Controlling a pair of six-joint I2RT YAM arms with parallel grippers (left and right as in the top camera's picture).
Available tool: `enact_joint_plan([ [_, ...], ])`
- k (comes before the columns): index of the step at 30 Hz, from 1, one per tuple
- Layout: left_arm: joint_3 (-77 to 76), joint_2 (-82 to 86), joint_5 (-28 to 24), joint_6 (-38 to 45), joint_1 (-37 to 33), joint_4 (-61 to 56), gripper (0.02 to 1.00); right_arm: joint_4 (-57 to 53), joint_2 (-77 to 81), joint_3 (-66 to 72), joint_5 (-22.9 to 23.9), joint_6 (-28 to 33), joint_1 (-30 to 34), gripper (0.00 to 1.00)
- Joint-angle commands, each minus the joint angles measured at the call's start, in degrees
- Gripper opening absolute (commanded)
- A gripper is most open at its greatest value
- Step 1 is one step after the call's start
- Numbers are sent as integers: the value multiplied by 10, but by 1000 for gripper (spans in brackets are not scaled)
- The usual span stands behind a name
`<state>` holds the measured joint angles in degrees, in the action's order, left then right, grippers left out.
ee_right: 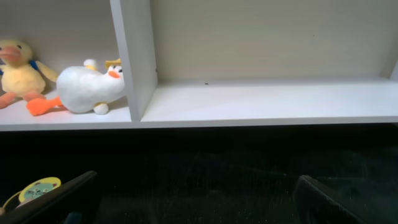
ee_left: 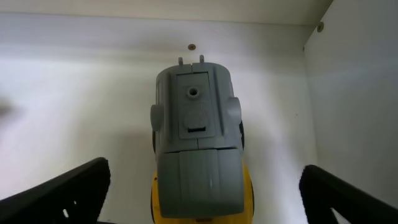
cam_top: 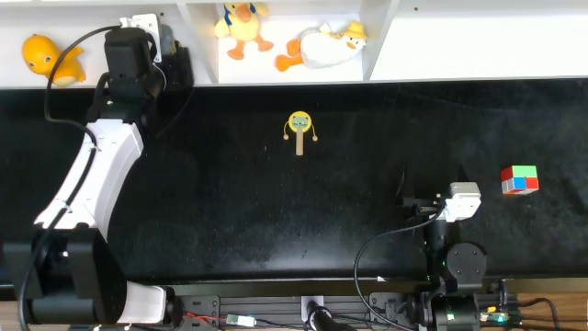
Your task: Store Toys
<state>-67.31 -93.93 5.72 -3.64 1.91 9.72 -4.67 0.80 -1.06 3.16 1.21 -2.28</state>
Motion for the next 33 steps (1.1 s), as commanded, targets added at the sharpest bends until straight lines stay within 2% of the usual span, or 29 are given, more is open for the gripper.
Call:
enact_joint_plan([
  [1,-18,-3,-5,7,3,2,996,3,-6,8,-4,-4,1,993],
  [11,-1,80,-1,39,3,121,998,3,-6,8,-4,-4,1,993],
  [17,85,173,-1,38,3,125,998,3,-6,8,-4,-4,1,996],
  [29,396,600,-3,33,12,106,998,3,-6,8,-4,-4,1,996],
  [33,470,742,-9,32,28,49,998,3,-6,8,-4,-4,1,996],
])
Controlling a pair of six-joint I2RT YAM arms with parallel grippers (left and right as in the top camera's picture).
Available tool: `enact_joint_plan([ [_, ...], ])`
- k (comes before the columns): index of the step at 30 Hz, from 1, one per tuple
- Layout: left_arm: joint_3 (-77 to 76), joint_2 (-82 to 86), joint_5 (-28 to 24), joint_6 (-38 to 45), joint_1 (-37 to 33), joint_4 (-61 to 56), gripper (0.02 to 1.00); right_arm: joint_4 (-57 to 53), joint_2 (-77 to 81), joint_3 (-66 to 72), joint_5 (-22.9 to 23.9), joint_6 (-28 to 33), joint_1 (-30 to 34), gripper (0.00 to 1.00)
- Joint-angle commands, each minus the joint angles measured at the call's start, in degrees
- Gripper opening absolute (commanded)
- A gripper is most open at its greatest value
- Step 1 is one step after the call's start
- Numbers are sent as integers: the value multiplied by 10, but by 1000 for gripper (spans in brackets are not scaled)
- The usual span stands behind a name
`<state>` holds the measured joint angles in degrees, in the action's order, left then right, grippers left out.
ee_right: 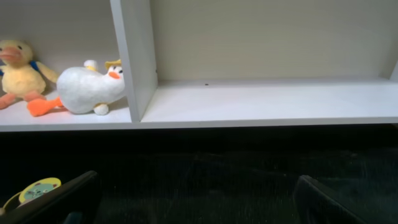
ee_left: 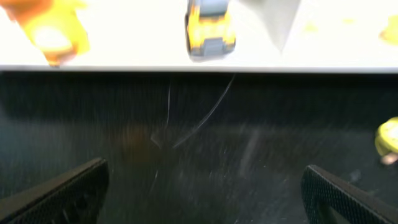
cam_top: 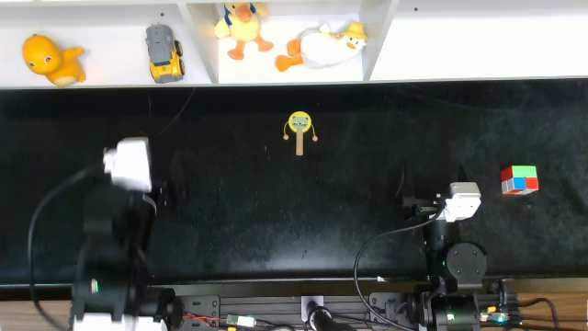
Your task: Store Toys
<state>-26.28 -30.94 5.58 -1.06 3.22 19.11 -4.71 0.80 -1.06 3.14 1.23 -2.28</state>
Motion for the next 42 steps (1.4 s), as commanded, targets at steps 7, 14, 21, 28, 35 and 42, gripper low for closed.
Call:
enact_joint_plan([
  [7,158,176,-36,7,18,-211,998,3,-6,8,-4,-4,1,996],
  [14,257,274,-16,11,16,-248,998,3,-6,8,-4,-4,1,993],
  [21,258,308,-4,13,16,-144,998,3,-6,8,-4,-4,1,996],
  [28,258,308,-10,13,16,-145,998,3,-6,8,-4,-4,1,996],
  [35,258,308,-10,13,16,-145,998,3,-6,8,-4,-4,1,993],
  [42,258,308,-10,13,16,-145,998,3,-6,8,-4,-4,1,996],
])
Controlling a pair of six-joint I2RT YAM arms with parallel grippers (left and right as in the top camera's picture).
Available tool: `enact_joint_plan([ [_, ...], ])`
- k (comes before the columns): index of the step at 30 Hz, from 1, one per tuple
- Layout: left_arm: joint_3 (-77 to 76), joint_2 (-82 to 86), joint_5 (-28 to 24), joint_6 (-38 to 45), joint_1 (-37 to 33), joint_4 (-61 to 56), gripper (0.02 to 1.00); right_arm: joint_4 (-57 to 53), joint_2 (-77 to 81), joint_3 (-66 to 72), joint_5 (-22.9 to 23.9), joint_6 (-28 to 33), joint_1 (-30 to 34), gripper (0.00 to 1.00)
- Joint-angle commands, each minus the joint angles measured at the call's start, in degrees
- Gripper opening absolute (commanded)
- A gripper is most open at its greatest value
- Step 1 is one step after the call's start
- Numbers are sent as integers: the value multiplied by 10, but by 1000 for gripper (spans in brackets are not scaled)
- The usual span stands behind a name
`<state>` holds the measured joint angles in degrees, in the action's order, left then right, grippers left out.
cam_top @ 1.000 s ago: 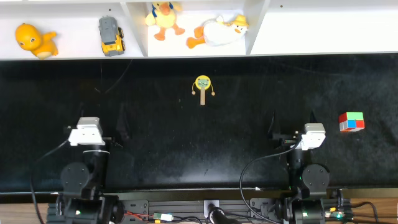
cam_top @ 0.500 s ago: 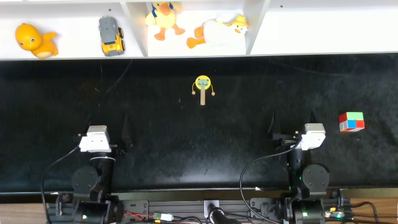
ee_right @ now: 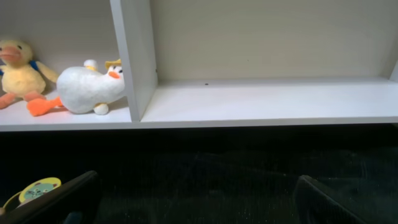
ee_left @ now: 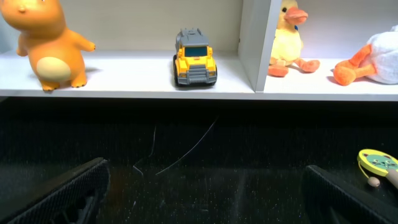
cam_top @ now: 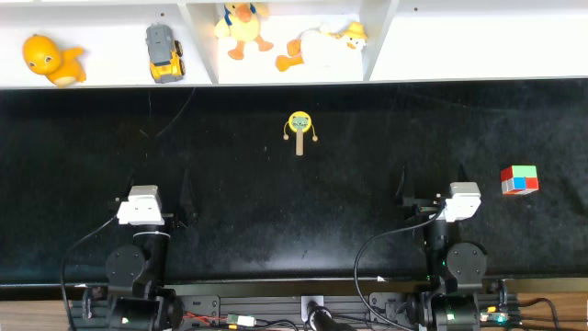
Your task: Store Toys
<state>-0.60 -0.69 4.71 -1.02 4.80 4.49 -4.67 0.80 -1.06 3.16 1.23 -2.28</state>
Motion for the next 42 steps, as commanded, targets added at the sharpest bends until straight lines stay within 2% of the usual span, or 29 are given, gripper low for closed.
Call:
enact_joint_plan([
  [1,1,5,-1,12,0,1,998,3,-6,8,-4,-4,1,996],
  [18,1,5,-1,12,0,1,998,3,-6,8,-4,-4,1,996],
  [24,1,5,-1,12,0,1,998,4,-2,7,17,11,-17,996],
  [28,1,5,-1,12,0,1,998,1,43,0,128,-71,-111,996],
  [29,1,5,-1,12,0,1,998,1,71,-6,212,-112,-174,996],
  [30,1,5,-1,12,0,1,998,2,88,-11,259,-134,-207,996],
  [34,1,5,-1,12,0,1,998,1,164,-42,403,-201,-328,993],
  [37,1,5,-1,12,0,1,998,-16,236,-82,462,-238,-403,996],
  [40,1,5,-1,12,0,1,998,-57,337,-141,491,-291,-469,993],
  [42,1,5,-1,12,0,1,998,-88,399,-183,492,-325,-494,996],
])
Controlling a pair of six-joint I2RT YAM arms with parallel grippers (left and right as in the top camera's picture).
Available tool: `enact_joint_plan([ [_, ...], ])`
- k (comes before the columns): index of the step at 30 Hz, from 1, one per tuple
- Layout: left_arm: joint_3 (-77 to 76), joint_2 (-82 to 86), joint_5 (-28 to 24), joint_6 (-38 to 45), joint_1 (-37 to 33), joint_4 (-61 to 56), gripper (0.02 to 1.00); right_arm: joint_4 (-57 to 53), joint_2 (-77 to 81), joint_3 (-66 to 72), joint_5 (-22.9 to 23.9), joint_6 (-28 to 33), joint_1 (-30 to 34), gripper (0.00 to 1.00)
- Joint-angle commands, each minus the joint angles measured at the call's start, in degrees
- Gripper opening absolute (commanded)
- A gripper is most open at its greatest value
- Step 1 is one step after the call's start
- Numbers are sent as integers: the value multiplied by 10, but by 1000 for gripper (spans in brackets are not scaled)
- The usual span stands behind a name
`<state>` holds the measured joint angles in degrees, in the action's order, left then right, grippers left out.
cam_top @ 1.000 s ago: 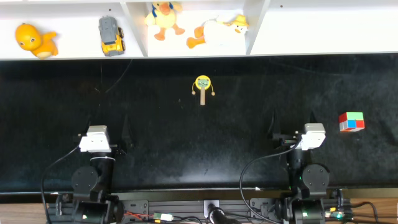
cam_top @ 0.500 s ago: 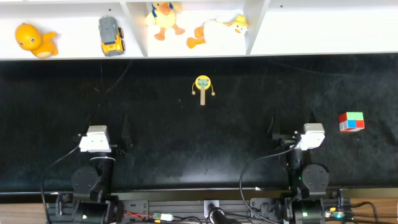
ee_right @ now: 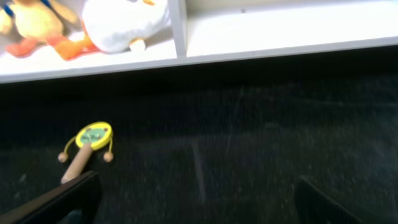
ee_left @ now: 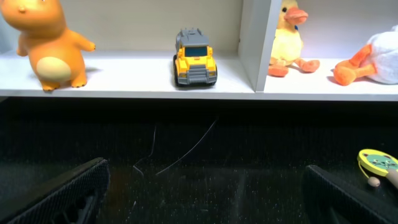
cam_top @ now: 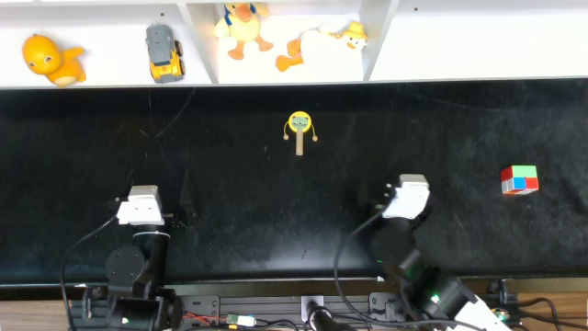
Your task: Store Toys
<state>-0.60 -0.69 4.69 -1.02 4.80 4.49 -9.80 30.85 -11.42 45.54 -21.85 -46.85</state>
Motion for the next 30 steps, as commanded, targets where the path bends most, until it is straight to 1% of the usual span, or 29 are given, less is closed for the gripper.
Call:
enact_joint_plan([
  [1,1,5,-1,12,0,1,998,-58,137,-106,65,-118,-58,996],
  [2,1,5,-1,12,0,1,998,-75,164,-126,61,-137,-63,993],
  [4,1,5,-1,12,0,1,998,-103,205,-158,40,-152,-64,996],
  [6,1,5,-1,12,0,1,998,-132,252,-195,-5,-154,-64,993],
  [8,1,5,-1,12,0,1,998,-143,287,-222,-43,-154,-64,996],
  [9,1,5,-1,12,0,1,998,-144,315,-244,-68,-154,-64,996],
  [13,1,5,-1,12,0,1,998,-144,379,-294,-111,-154,-64,996],
  [15,1,5,-1,12,0,1,998,-152,413,-323,-119,-154,-64,993],
  [22,1,5,-1,12,0,1,998,-210,514,-406,-122,-157,-60,996],
  [24,1,5,-1,12,0,1,998,-220,536,-427,-132,-183,-53,996],
  [28,1,5,-1,12,0,1,998,-260,578,-472,-163,-261,-24,996],
  [30,1,5,-1,12,0,1,998,-267,592,-488,-188,-271,-7,996],
])
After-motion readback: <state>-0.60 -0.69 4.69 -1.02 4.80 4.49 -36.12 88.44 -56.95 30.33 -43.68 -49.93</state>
